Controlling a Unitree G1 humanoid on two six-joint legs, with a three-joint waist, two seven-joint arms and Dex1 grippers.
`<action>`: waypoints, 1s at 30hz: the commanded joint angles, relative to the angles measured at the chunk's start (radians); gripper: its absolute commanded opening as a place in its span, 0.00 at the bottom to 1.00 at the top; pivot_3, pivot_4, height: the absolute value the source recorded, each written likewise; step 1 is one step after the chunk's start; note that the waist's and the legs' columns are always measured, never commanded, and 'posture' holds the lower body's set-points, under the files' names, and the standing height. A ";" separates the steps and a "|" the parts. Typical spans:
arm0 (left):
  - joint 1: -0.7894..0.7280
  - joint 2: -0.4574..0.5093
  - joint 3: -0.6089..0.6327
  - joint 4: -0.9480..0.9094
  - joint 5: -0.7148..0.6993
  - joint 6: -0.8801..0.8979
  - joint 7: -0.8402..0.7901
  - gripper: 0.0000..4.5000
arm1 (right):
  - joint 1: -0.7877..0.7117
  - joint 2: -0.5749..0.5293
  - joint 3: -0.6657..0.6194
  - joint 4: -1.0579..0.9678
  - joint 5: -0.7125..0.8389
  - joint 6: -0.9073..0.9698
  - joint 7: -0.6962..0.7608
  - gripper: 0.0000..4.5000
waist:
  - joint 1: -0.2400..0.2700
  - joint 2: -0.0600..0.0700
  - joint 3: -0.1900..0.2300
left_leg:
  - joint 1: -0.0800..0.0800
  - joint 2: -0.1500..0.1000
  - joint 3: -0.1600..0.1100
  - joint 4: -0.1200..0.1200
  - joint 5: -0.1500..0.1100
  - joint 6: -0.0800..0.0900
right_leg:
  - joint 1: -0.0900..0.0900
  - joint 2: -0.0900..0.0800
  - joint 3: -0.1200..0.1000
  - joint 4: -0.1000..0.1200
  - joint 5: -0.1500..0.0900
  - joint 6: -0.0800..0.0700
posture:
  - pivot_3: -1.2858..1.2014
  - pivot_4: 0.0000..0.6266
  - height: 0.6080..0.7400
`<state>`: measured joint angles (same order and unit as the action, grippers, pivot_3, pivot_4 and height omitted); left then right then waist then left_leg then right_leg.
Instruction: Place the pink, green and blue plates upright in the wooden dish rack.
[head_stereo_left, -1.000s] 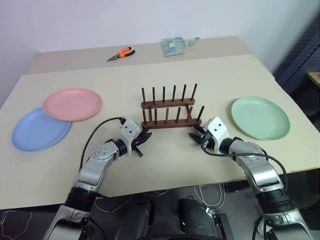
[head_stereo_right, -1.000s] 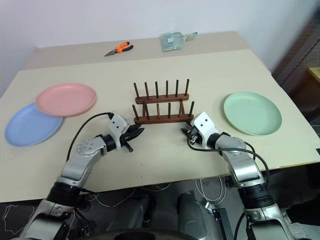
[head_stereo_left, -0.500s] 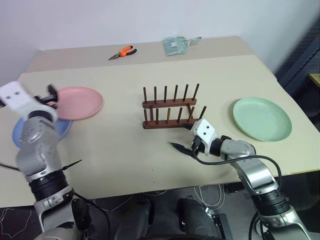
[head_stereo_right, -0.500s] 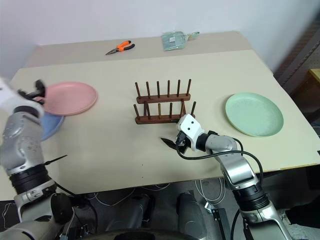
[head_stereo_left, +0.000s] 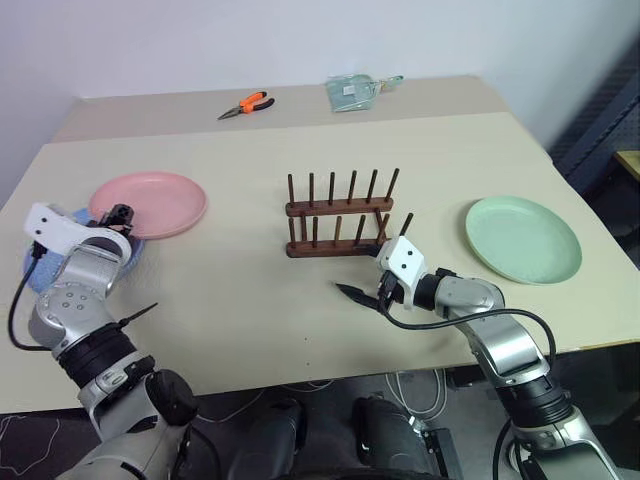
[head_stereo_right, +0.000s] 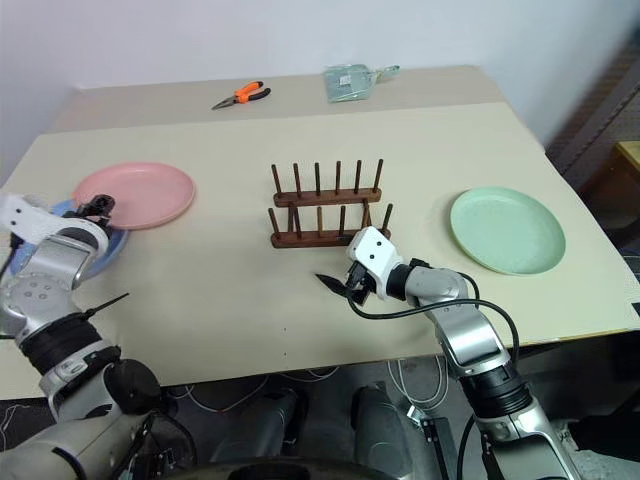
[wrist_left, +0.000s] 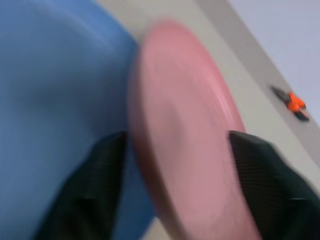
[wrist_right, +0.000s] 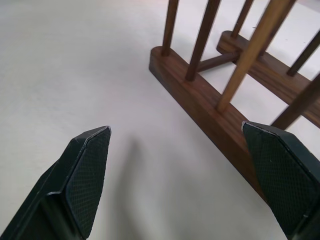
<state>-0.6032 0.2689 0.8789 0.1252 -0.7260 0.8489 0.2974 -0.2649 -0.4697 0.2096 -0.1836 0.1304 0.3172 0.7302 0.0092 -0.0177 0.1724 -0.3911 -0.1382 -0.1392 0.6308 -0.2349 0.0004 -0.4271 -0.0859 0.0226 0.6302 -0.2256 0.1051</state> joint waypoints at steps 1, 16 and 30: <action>-0.029 0.032 0.005 0.036 -0.037 -0.028 -0.012 0.34 | 0.015 -0.010 -0.040 -0.045 0.017 -0.004 -0.006 0.95 | 0.001 0.000 0.000 | 0.000 0.000 0.000 0.000 0.000 0.000 | 0.000 0.000 0.000 0.000 0.000 0.000 | 0.52 0.24 1.00; -0.084 -0.038 -0.406 -0.343 -0.061 -0.064 -0.198 0.01 | -0.253 -0.114 -0.121 -0.197 0.013 -0.005 -0.008 1.00 | 0.002 -0.003 0.002 | 0.000 0.000 0.001 0.000 -0.001 0.001 | 0.000 -0.001 0.001 0.000 0.000 0.000 | 0.52 0.24 1.00; -0.171 -0.262 -0.559 -0.388 -0.151 0.016 -0.078 0.00 | -0.527 -0.080 0.106 0.227 -0.490 -0.452 -0.223 0.94 | 0.001 -0.004 0.002 | -0.001 0.000 0.003 0.000 0.002 -0.004 | -0.001 0.000 0.002 -0.001 0.000 0.000 | 0.52 0.24 1.00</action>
<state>-0.7648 0.0072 0.3256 -0.2104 -0.8435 0.8613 0.2188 -0.7597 -0.5508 0.3218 0.0291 -0.3196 -0.0914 0.5458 0.0099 -0.0218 0.1744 -0.3921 -0.1385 -0.1366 0.6307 -0.2327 -0.0039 -0.4282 -0.0857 0.0243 0.6297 -0.2257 0.1052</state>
